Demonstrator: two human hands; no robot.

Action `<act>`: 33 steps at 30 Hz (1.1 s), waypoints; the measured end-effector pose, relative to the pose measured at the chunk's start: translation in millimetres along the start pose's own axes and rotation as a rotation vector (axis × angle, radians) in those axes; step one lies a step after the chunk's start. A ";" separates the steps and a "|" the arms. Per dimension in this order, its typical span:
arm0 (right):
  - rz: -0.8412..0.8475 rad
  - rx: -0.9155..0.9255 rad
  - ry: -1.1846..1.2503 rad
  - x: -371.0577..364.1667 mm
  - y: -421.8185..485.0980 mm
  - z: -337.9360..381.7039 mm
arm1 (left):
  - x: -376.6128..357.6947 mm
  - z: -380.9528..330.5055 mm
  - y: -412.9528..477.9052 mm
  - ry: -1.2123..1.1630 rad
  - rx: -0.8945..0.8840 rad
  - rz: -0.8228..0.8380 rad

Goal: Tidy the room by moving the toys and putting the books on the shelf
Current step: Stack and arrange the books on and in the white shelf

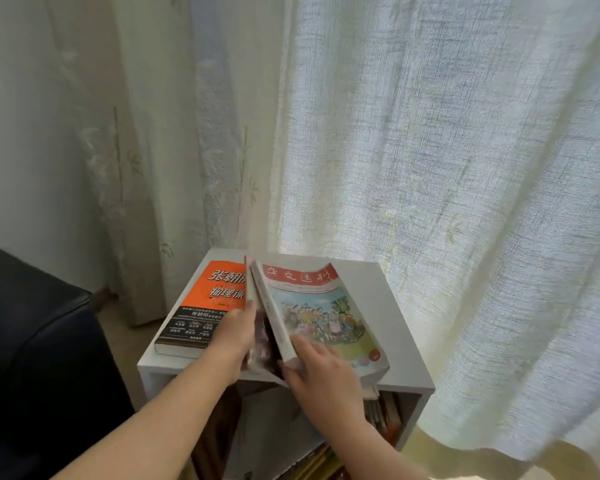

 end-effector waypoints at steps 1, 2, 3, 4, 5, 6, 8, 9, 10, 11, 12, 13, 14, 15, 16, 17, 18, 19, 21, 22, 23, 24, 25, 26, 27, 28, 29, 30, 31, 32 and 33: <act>0.103 0.024 0.007 -5.7 -0.1 2.8 | 2.0 1.3 -2.6 -0.072 0.098 0.072; 0.219 0.043 0.017 -10.7 -1.3 2.8 | 1.7 1.9 -4.1 -0.074 0.151 0.119; 0.306 0.050 0.040 -12.8 -1.8 4.0 | 3.9 0.7 -5.1 -0.015 0.149 0.129; 0.338 0.041 0.091 -14.1 -1.4 2.6 | 4.1 0.2 -2.8 0.085 0.102 0.107; 0.338 0.022 0.169 -14.2 0.0 1.0 | 3.5 -0.4 -1.3 0.209 0.046 0.060; 0.333 0.002 0.239 -14.5 1.5 -1.5 | 1.3 -1.4 -0.8 0.312 -0.009 0.008; 0.314 -0.037 0.326 -13.8 3.6 -7.2 | -5.1 -3.5 -7.9 0.405 -0.099 -0.045; 0.305 -0.079 0.353 -14.3 4.8 -12.0 | -7.6 -3.3 -11.2 0.442 -0.166 -0.057; 0.290 -0.133 0.374 -12.1 4.5 -16.3 | -10.0 -2.9 -18.0 0.488 -0.248 -0.058; 0.264 -0.182 0.379 -13.0 4.2 -21.6 | -11.2 -1.1 -23.6 0.525 -0.331 -0.046; 0.233 -0.215 0.359 -14.5 4.6 -26.7 | -11.3 -0.5 -28.8 0.537 -0.425 -0.034; 0.218 -0.258 0.320 -18.3 5.1 -32.5 | -10.1 -0.3 -33.3 0.524 -0.498 -0.029; 0.210 -0.312 0.274 -21.7 6.3 -39.7 | -8.6 -1.9 -37.7 0.483 -0.549 -0.020; 0.195 -0.387 0.243 -20.9 7.6 -46.3 | -6.4 -4.3 -41.8 0.425 -0.588 -0.005; 0.164 -0.466 0.233 -18.2 9.3 -53.7 | -4.1 -8.0 -45.5 0.370 -0.624 0.018; 0.132 -0.544 0.239 -14.3 11.1 -62.1 | -2.1 -12.6 -50.9 0.329 -0.656 0.044; 0.118 -0.612 0.285 -8.8 13.3 -65.9 | 1.3 -17.4 -55.9 0.291 -0.679 0.071; 0.124 -0.673 0.415 -4.6 14.5 -69.2 | 3.4 -21.0 -60.2 0.250 -0.692 0.105; 0.101 -0.690 0.910 0.2 18.1 -67.5 | 6.9 -25.8 -67.9 0.178 -0.694 0.166; 0.087 -0.669 1.109 2.6 19.6 -66.4 | 8.4 -27.6 -70.6 0.151 -0.700 0.187; 0.087 -0.644 1.224 4.2 20.7 -66.2 | 9.2 -29.6 -72.8 0.141 -0.708 0.209; 0.085 -0.624 1.287 4.6 21.7 -66.8 | 10.2 -32.0 -73.6 0.158 -0.721 0.226; 0.073 -0.612 1.318 5.6 21.7 -67.5 | 11.5 -34.6 -73.4 0.200 -0.737 0.240; 0.044 -0.601 1.332 7.7 21.4 -67.4 | 12.8 -37.2 -72.1 0.252 -0.751 0.252; -0.008 -0.594 1.339 8.4 21.6 -69.2 | 14.4 -40.2 -70.3 0.298 -0.760 0.265; -0.067 -0.591 1.340 11.5 20.9 -69.0 | 16.4 -42.4 -67.8 0.331 -0.759 0.272; -0.122 -0.588 1.333 14.2 20.3 -68.5 | 18.6 -44.1 -65.7 0.343 -0.749 0.270; -0.169 -0.576 1.314 18.2 19.6 -66.1 | 21.2 -44.3 -63.2 0.346 -0.733 0.261; -0.206 -0.559 1.286 20.8 18.7 -63.7 | 24.5 -43.0 -61.4 0.337 -0.721 0.258; -0.235 -0.537 1.254 23.8 17.7 -61.3 | 28.2 -39.5 -59.7 0.321 -0.703 0.253; -0.264 -0.515 1.222 26.7 16.2 -60.2 | 31.1 -35.3 -59.5 0.305 -0.681 0.249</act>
Point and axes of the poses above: each hand's wrist, its own y-axis towards the middle knuckle, its own x-axis out of the back of the hand, z = x × y, the point moved 4 cm from there along y, towards the middle knuckle, and after that the axes turned 13 degrees about -y, right-handed, at the moved point
